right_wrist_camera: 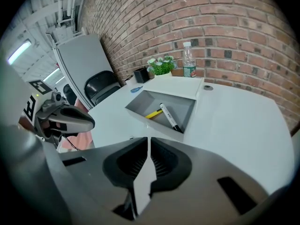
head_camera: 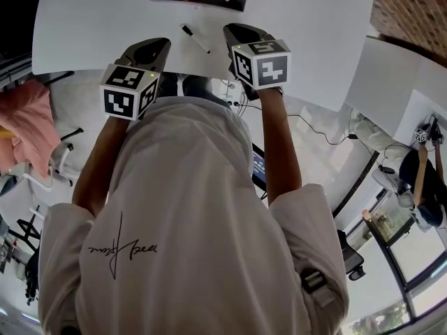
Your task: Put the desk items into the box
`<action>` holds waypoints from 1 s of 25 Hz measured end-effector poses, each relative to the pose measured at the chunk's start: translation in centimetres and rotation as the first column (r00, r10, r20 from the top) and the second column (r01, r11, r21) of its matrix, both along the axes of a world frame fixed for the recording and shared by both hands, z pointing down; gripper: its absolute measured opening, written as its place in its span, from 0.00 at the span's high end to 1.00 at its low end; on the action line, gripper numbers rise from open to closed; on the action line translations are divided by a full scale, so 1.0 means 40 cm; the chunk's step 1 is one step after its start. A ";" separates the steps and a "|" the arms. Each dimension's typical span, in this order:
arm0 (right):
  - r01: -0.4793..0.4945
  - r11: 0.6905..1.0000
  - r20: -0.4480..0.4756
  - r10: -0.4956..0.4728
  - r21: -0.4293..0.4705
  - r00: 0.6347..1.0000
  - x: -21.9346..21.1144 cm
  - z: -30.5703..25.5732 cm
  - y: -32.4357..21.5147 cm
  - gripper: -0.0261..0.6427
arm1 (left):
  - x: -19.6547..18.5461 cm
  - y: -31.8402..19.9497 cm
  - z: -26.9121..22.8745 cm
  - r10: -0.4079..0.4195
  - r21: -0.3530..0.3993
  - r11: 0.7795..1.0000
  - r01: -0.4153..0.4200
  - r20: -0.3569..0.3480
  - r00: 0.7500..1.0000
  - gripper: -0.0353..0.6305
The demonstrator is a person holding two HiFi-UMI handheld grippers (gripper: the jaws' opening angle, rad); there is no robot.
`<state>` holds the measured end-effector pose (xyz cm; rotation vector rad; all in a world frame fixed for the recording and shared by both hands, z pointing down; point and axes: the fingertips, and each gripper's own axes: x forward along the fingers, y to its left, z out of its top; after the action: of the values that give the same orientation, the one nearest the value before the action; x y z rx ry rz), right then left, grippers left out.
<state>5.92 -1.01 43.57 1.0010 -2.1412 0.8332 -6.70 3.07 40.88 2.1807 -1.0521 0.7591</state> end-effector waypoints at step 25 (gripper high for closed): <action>0.116 0.993 0.047 -0.116 0.004 0.992 -0.108 0.068 0.120 0.90 | 0.067 0.052 0.032 -0.046 -0.036 0.998 0.047 0.021 0.999 0.94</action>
<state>1.62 3.79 46.31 0.8560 -2.2168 0.8058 -4.01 5.14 42.17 2.1151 -1.0873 0.7750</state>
